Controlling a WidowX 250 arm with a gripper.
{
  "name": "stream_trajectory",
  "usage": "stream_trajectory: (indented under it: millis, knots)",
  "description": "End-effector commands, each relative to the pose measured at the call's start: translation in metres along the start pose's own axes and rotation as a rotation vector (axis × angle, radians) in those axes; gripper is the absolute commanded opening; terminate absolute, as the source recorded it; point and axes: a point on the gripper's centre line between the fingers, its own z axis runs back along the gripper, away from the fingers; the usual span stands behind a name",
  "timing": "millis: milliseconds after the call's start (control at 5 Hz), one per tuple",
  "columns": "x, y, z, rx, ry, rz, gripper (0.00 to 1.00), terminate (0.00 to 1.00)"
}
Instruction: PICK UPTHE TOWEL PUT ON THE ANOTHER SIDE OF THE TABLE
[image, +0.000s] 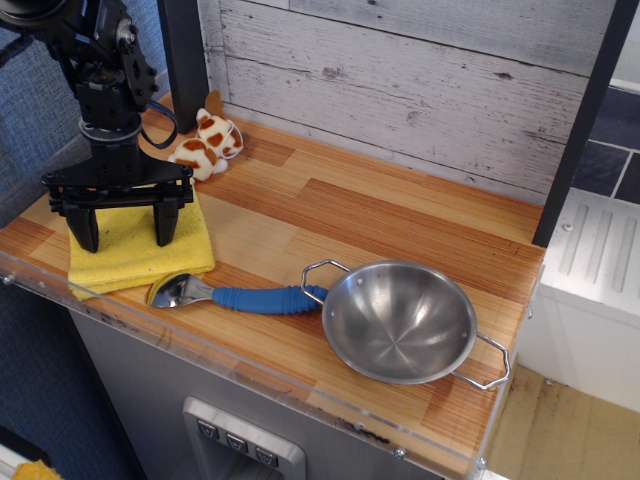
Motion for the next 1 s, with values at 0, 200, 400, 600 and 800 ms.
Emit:
stream_trajectory:
  millis: [0, 200, 400, 600, 800]
  knots:
    - [-0.009, -0.016, -0.002, -0.041, -0.009, -0.003, 1.0, 0.0]
    - [-0.012, -0.03, 0.0, -0.06, -0.007, -0.015, 1.0, 0.0]
    - [-0.013, -0.048, 0.003, -0.097, -0.013, -0.041, 1.0, 0.0]
    - [-0.018, -0.073, 0.005, -0.127, -0.012, -0.097, 1.0, 0.0]
    - [-0.026, -0.102, 0.009, -0.15, -0.013, -0.155, 1.0, 0.0]
